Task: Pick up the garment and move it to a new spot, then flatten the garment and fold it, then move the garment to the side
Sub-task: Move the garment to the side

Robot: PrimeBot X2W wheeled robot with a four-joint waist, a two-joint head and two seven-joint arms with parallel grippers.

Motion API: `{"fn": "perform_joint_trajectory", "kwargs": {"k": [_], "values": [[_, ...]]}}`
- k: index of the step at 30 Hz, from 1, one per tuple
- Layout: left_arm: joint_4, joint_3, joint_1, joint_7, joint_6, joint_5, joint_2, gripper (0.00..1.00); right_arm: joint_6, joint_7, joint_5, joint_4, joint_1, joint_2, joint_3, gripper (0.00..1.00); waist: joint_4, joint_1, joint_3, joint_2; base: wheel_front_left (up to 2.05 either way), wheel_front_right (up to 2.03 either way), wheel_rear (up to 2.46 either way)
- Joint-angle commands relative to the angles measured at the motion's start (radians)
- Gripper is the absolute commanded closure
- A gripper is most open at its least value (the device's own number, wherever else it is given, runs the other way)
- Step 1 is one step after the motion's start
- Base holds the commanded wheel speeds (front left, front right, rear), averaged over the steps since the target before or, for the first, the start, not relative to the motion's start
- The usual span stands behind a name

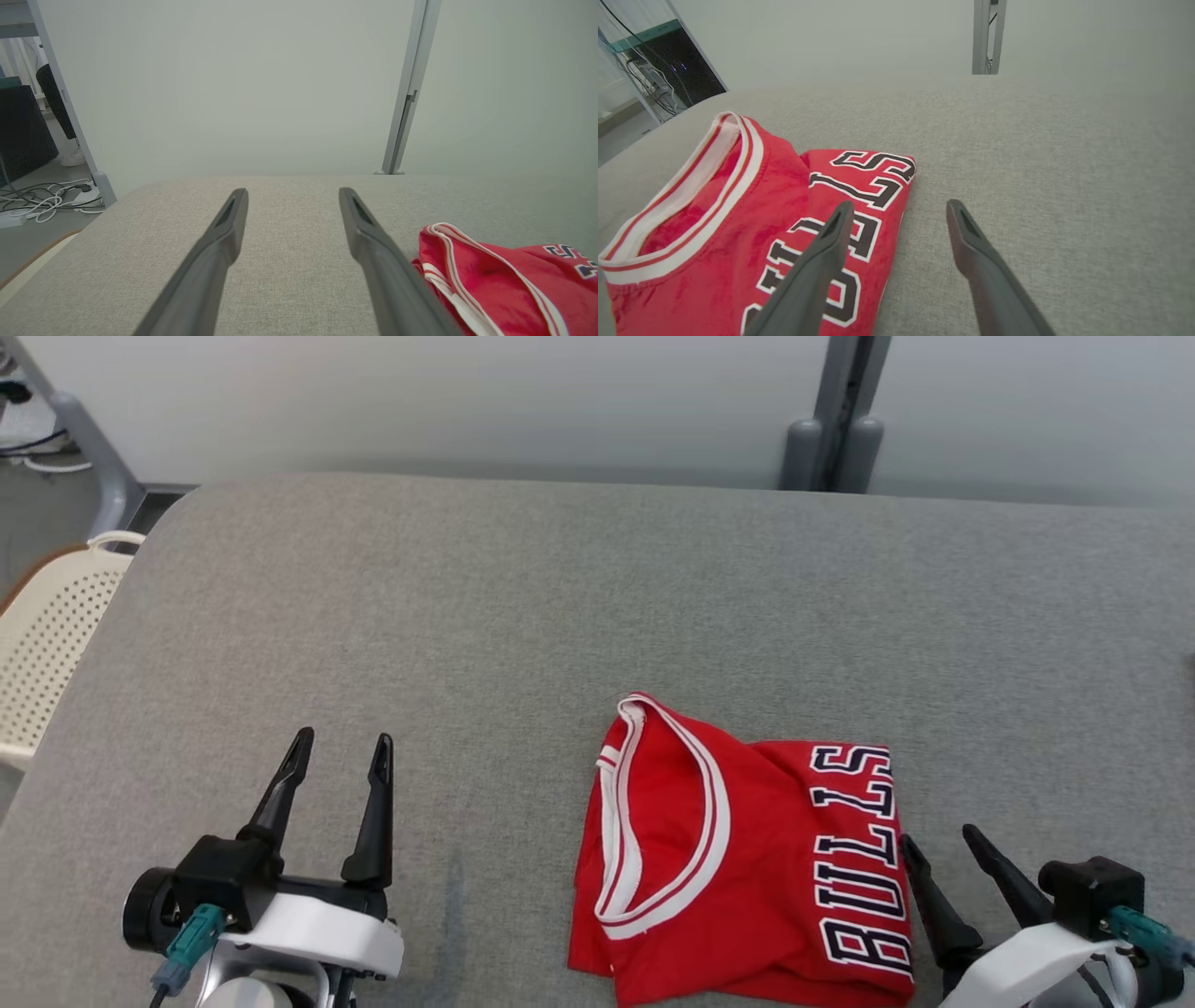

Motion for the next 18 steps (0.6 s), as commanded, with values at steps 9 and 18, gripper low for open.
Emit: {"fn": "perform_joint_trajectory", "kwargs": {"k": [9,18], "values": [[0.056,-0.016,-0.081,-0.043,-0.016,0.002,-0.016,0.00,0.000,0.019,0.102,0.214,-0.094,-0.039,0.121,0.00,0.081,0.0000,0.078,0.0000,0.00,0.00,0.00],[0.075,-0.006,-0.088,-0.058,-0.012,0.005,-0.011,0.00,0.000,0.010,0.170,0.290,-0.151,-0.075,0.213,1.00,0.058,0.0000,0.076,0.0000,0.00,0.00,0.00]]}}
